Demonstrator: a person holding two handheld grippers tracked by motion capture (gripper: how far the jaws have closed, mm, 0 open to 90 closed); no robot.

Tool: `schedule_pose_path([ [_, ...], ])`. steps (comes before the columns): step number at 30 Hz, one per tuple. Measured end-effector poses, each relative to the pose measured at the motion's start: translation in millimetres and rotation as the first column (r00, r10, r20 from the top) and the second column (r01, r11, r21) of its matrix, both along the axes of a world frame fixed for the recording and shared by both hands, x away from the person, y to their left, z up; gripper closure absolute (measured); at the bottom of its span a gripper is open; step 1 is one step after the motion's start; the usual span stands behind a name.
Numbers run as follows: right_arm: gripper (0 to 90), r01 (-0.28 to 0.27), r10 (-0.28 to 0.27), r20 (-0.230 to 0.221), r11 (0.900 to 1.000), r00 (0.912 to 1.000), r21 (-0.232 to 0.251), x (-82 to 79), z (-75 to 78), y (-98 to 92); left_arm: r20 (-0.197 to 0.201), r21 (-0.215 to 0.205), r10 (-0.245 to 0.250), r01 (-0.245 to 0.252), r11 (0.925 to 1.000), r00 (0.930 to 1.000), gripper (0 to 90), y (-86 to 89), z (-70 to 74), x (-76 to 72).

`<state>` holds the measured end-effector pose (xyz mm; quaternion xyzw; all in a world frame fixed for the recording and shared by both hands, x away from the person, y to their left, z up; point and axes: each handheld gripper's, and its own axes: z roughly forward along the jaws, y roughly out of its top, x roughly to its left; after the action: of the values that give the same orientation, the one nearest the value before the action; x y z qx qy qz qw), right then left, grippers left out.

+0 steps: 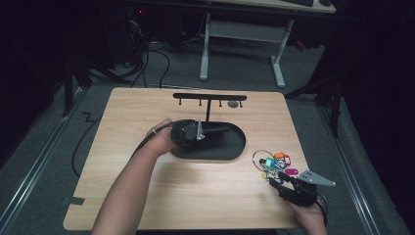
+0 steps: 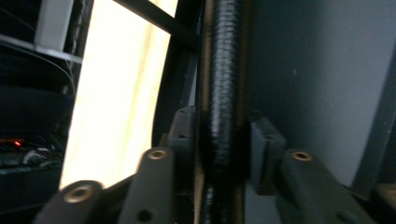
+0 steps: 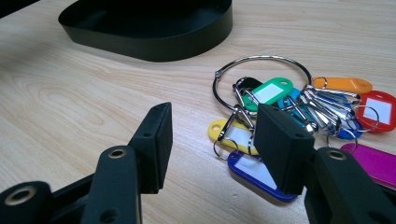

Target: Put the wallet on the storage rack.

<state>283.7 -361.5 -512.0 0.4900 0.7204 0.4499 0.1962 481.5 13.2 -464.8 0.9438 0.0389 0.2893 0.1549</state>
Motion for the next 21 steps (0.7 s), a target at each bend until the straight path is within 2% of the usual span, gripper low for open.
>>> schedule_pose_path([
  [5,47.3,-0.001,0.001,0.0,1.0,1.0,-0.002,0.4,0.5,0.4,-0.024,-0.005,0.009,-0.009,0.9999,0.9997,58.7,0.2,-1.2,-4.5],
  [14,47.3,-0.005,0.005,-0.004,1.0,1.0,-0.005,0.8,0.2,1.4,-0.056,-0.021,0.025,-0.026,0.9994,0.9981,56.7,9.2,-6.2,-14.5],
  [21,47.3,-0.004,0.004,-0.005,1.0,1.0,-0.01,1.6,0.4,2.7,-0.063,-0.087,0.041,-0.046,0.9952,0.9972,57.9,17.3,2.3,-25.4],
])
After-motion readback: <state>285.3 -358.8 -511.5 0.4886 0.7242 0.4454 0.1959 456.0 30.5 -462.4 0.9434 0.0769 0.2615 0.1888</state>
